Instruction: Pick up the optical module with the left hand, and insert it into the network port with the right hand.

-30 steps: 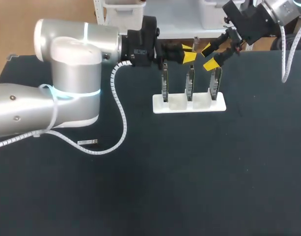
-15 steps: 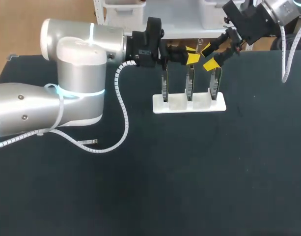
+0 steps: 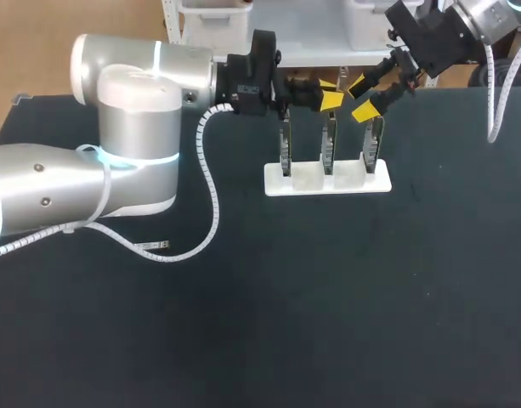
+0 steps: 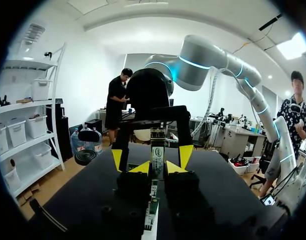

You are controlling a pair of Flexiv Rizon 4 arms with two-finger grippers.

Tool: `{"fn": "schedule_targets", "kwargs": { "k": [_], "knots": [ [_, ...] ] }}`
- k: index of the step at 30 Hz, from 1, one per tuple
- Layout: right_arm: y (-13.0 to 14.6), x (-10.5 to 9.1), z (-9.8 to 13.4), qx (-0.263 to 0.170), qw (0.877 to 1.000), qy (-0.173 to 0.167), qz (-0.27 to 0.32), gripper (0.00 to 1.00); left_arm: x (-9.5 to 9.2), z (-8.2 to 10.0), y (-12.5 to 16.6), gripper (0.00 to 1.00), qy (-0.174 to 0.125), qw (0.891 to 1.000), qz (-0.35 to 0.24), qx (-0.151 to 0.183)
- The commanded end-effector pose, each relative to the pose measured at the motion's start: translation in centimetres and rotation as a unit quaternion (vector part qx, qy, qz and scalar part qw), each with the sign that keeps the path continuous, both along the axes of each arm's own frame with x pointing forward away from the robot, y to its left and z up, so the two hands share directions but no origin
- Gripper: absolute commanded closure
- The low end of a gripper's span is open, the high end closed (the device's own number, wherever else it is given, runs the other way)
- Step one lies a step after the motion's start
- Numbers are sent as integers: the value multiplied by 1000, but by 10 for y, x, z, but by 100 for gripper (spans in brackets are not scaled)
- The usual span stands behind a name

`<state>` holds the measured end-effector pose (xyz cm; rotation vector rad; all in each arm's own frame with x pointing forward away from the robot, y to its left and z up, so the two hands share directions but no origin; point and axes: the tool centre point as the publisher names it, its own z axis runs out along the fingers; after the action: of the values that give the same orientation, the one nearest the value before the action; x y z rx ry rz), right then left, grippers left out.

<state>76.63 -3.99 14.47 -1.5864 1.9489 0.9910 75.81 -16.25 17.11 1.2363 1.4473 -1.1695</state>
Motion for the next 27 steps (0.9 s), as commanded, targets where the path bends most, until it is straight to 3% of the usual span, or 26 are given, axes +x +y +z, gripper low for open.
{"fn": "schedule_targets", "kwargs": {
  "k": [1, 27],
  "knots": [
    [0, -2, 0, 0, 1000, -2, -2, 0, 2, -4, -2, 100, 2, 1000, -5, 1],
    [0, -2, 0, 0, 1000, -2, -2, 0, 0, -10, -2, 100, 0, 1000, -8, 7]
  ]
}}
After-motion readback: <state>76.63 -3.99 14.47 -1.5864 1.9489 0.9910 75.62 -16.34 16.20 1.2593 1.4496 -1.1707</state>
